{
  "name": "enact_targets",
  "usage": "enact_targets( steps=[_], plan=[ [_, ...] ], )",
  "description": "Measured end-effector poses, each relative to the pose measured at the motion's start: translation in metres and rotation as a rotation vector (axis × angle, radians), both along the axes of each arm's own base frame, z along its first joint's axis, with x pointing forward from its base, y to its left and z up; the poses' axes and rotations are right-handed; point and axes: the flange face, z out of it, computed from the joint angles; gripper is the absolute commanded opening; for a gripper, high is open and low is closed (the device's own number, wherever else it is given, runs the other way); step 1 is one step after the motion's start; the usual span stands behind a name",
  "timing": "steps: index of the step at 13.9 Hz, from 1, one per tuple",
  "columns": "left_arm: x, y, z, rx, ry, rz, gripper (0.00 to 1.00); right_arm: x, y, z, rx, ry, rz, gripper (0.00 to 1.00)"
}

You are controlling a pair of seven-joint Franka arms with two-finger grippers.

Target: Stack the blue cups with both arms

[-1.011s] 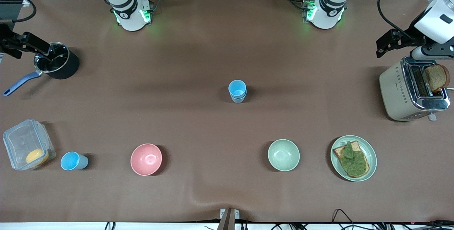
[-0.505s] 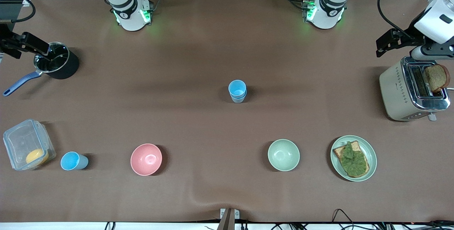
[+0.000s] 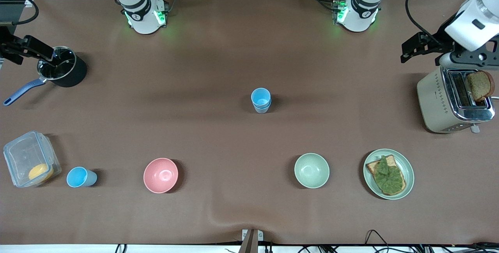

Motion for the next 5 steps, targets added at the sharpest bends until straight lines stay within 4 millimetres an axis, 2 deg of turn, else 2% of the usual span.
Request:
enact_targets(
  steps=[5],
  plan=[
    [0.0021, 0.0024, -0.0019, -0.001, 0.002, 0.005, 1.0, -0.0002, -0.0082, 0.0, 0.001, 0.0, 0.006, 1.0]
  ],
)
